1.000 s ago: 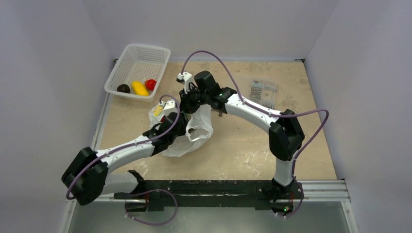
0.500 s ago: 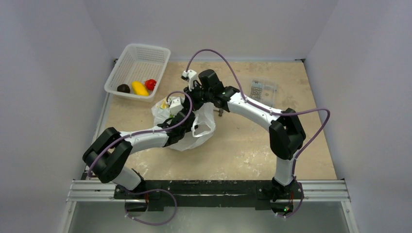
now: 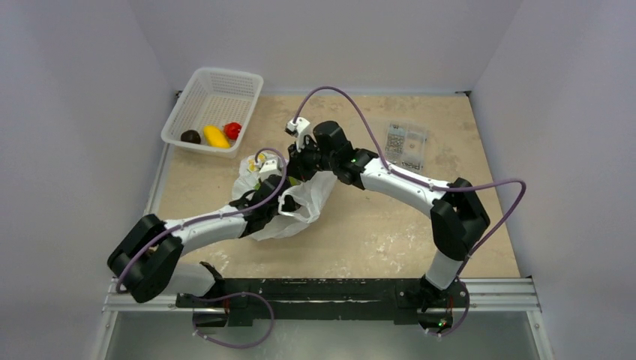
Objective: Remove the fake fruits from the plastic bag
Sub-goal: Take out the fake fruit from the plastic bag.
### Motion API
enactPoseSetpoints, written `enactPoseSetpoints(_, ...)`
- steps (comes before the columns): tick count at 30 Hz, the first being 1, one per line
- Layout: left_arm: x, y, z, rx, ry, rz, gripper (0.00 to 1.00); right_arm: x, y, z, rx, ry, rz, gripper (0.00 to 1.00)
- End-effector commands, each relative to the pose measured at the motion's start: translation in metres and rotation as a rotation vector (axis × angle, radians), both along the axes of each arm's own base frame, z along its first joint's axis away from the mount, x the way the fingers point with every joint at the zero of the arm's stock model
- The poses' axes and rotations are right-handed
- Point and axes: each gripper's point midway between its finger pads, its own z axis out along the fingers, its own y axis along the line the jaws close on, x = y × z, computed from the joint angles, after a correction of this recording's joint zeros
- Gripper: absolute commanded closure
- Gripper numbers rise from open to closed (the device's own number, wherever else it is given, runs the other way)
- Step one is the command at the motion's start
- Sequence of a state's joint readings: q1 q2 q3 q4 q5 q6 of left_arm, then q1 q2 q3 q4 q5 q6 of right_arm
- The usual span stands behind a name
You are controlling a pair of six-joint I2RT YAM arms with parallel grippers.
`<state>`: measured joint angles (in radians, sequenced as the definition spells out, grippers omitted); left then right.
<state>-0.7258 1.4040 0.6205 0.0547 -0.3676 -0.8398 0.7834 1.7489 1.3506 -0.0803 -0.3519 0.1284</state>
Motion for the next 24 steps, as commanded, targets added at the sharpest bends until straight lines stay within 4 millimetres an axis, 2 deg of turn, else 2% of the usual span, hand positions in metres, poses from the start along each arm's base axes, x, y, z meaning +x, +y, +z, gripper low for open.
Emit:
enactPoseSetpoints(1, -0.025, -0.014, 0.038, -0.121, -0.045, -0.179, 0.91, 0.003, -0.004, 0.016, 0.041, -0.052, -0.075, 1.00)
enactPoseSetpoints(4, -0.048, -0.016, 0.060, -0.186, -0.057, -0.259, 0.91, 0.005, -0.011, 0.009, 0.037, -0.057, -0.115, 1.00)
enactPoseSetpoints(6, -0.059, -0.007, 0.067, -0.192, -0.054, -0.260, 0.91, 0.002, -0.018, 0.005, 0.038, -0.064, -0.135, 1.00)
enactPoseSetpoints(9, -0.067, 0.014, 0.080, -0.159, -0.089, -0.227, 0.91, -0.008, -0.029, 0.002, 0.076, -0.074, -0.149, 1.00)
enactPoseSetpoints(12, -0.070, 0.024, 0.101, -0.114, -0.125, -0.262, 0.91, -0.014, -0.038, 0.003, 0.109, -0.088, -0.170, 1.00)
enactPoseSetpoints(17, -0.069, 0.056, 0.140, -0.015, -0.137, -0.228, 0.91, -0.017, -0.056, 0.002, 0.153, -0.111, -0.251, 1.00)
enactPoseSetpoints(20, -0.062, 0.070, 0.177, -0.025, -0.220, -0.203, 0.91, -0.016, -0.060, 0.003, 0.173, -0.129, -0.273, 1.00)
enactPoseSetpoints(24, -0.036, 0.091, 0.219, 0.000, -0.324, -0.122, 0.89, -0.016, -0.057, 0.001, 0.195, -0.134, -0.265, 1.00)
